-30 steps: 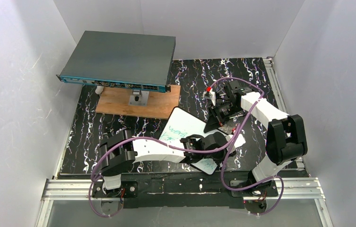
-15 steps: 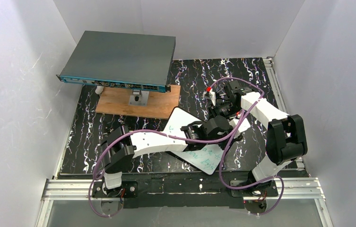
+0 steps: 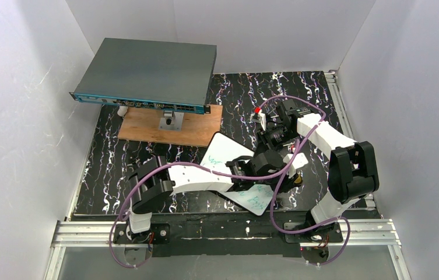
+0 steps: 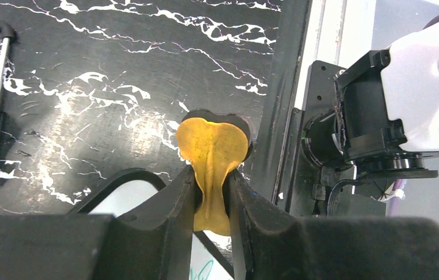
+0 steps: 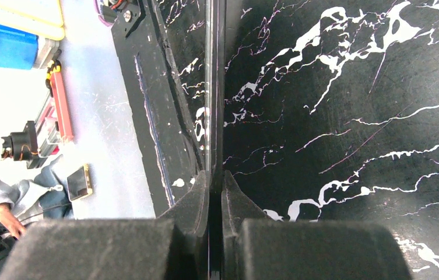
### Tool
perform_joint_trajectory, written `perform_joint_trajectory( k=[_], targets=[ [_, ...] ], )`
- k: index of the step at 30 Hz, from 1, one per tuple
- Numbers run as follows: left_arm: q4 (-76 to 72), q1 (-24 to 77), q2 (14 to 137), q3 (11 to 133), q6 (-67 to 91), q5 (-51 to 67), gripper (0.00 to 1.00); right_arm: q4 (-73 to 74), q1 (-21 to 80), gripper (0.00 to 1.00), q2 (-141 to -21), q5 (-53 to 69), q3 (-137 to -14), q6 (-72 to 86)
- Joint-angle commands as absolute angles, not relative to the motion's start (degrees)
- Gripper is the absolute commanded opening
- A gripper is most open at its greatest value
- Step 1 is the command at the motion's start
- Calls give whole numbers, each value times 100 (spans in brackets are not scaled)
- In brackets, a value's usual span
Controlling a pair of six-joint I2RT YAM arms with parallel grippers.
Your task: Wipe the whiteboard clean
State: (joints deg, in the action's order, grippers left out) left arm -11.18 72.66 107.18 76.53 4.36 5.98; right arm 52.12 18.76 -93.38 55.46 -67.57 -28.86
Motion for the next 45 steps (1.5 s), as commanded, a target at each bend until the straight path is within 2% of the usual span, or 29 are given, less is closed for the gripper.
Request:
perform_joint_trajectory(
  k=[1,14,27,37,45],
  targets=[
    [-1022,7297,10774,7658,410,498,0,5071,1907,1,-9234,5730,-6794,-2997],
    [-291,7080,10597,8482,-177,483,0,5071,1907,1,-9228,5731,-6797,-2991],
    [-281,7013,10537,8084,-218,193,0,5079,1907,1,-9229,5724,-6796,-2999],
    [-851,7031,10095,6688,689,529,0,5076,1912,1,-9243,5730,-6794,-3003],
    [-885,6717,9415,6830,875,790,0,5080,1907,1,-9226,5729,-6794,-2998]
  ],
)
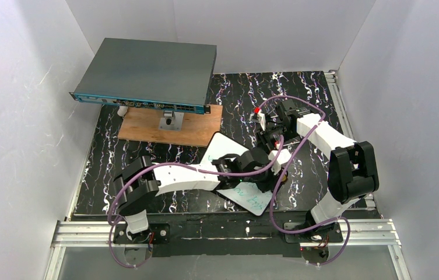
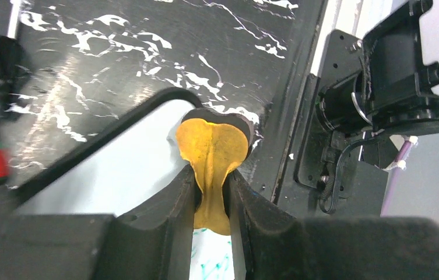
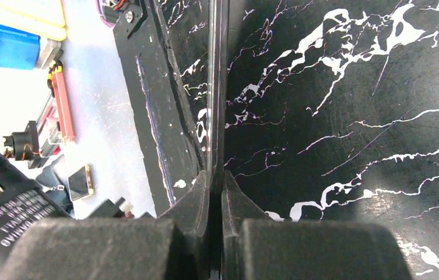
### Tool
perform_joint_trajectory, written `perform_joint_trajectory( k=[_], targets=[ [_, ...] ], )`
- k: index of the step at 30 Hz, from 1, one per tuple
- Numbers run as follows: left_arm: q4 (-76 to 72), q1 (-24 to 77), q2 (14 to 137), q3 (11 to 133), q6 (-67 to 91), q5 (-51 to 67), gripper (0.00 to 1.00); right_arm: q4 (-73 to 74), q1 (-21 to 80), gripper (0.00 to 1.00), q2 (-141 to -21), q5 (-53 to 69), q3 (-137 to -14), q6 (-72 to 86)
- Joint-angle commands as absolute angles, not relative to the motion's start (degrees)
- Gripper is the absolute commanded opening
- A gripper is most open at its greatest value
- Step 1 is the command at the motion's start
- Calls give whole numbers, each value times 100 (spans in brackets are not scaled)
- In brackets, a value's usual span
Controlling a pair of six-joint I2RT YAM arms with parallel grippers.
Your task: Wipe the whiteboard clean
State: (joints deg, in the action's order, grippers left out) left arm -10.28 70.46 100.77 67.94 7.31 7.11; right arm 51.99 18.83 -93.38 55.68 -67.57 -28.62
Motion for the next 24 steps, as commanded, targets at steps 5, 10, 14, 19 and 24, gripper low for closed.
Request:
perform_joint_trajectory(
  k=[5,10,14,19,24],
  targets=[
    [-1184,6355,9152,6738,1375,882,0,5080,1907,1,-9211,5731,-6794,-3005],
    [-1770,6360,9234,6570,1987,1054,0,5080,1907,1,-9220,5739,-6794,-3004],
    [-1760,6508,9468,6581,2110,920,0,5080,1907,1,-9212,5739,-6794,-3001],
    [-1141,6980,9774,6904,1788,172,0,5080,1907,1,-9229,5735,-6794,-3004],
    [-709,7237,10060,6980,1528,-503,0,5086,1907,1,-9217,5722,-6794,-3000]
  ],
)
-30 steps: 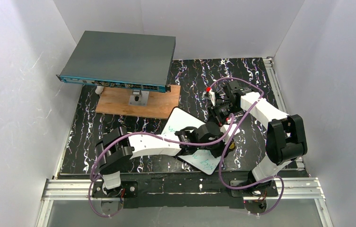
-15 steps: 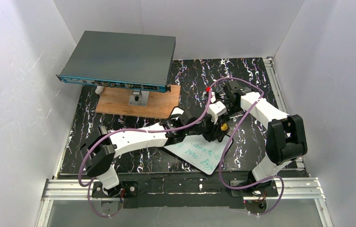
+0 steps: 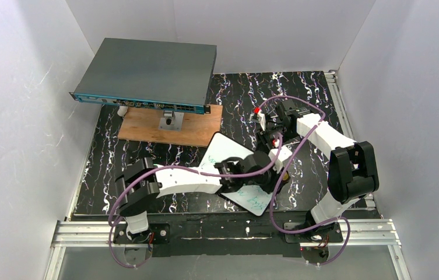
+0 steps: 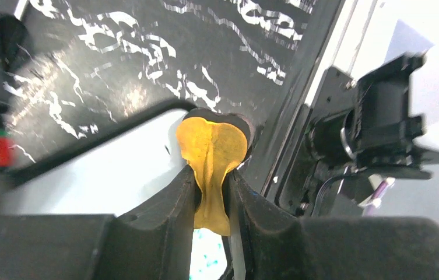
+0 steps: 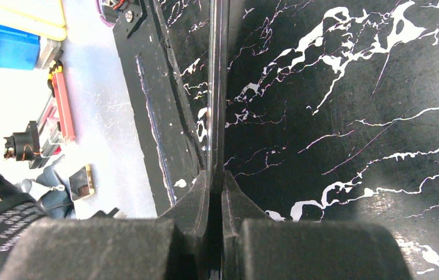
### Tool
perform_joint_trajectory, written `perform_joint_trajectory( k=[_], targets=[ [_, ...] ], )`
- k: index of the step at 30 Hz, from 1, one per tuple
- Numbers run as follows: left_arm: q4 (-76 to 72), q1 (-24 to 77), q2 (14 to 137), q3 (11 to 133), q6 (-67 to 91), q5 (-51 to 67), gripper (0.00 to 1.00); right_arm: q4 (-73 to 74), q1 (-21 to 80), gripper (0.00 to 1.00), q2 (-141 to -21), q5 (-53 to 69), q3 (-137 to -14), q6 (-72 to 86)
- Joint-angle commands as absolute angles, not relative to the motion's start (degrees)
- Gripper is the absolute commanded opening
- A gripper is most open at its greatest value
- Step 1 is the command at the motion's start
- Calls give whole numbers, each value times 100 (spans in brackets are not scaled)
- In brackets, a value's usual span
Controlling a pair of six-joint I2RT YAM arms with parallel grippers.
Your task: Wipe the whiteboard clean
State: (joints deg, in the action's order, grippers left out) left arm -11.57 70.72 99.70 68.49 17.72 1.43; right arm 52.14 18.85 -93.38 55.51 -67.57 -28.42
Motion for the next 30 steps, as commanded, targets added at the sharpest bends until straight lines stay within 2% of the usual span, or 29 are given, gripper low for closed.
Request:
perform_joint_trajectory(
  k=[1,8,17,30],
  targets=[
    [-703,7248,10038,6889,1517,-555,0,5087,1907,1,-9218,5724,-6794,-3006],
    [-981,7237,9186,5673,1223,-1122,0,5104,1907,1,-9213,5731,-6794,-3028],
    [-1276,6440,7658,4516,1314,-1406,0,5114,1907,1,-9208,5579,-6773,-3075],
    [-1194,6095,5721,3067,1549,-2249,0,5133,1909,1,-9021,5260,-6680,-3248]
  ],
)
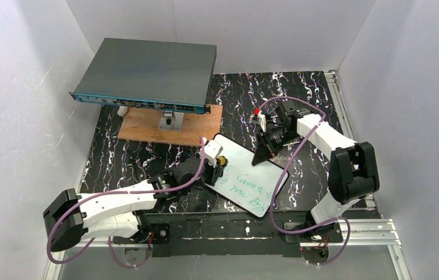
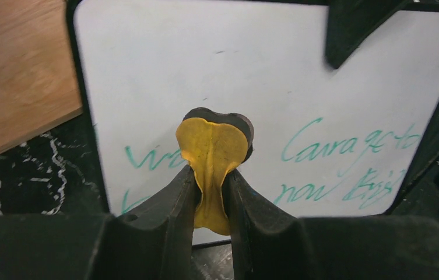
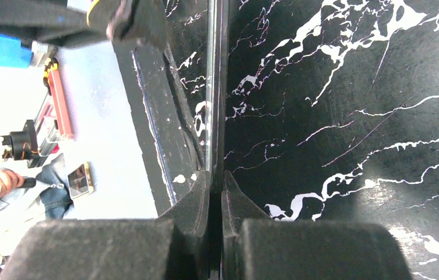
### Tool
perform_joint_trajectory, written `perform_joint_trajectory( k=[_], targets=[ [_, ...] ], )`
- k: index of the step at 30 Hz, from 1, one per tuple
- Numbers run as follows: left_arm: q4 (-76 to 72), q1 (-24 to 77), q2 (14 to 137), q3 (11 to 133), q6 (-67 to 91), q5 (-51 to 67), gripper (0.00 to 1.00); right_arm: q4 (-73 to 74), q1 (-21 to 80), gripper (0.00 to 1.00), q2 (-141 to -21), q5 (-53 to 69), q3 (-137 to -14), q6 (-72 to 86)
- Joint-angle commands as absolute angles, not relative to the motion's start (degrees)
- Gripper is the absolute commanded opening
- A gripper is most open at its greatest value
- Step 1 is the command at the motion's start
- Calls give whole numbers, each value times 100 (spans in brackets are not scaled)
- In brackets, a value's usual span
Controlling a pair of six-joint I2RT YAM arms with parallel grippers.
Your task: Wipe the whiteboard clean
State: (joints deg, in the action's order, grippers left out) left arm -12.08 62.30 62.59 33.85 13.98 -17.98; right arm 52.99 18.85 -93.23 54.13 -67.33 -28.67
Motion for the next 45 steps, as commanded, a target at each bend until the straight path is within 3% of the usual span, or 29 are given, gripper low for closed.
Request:
perform_joint_trajectory(
  k=[1,9,33,38,45],
  targets=[
    [-1191,6071,5602,2980,1562,-2340,0,5137,1915,1,-8997,5255,-6672,-3249],
    [-955,6039,5366,2789,1373,-3463,0,5159,2041,1,-8943,5212,-6663,-3240],
    [-2224,5799,5404,2087,2258,-2650,0,5030,2083,1,-8705,5014,-6584,-3234],
    [-1907,5557,5307,2095,2702,-2880,0,5027,2090,1,-8707,5021,-6583,-3227],
    [-1739,5555,6196,2706,3060,-2649,0,5016,2104,1,-8722,5005,-6583,-3247]
  ],
)
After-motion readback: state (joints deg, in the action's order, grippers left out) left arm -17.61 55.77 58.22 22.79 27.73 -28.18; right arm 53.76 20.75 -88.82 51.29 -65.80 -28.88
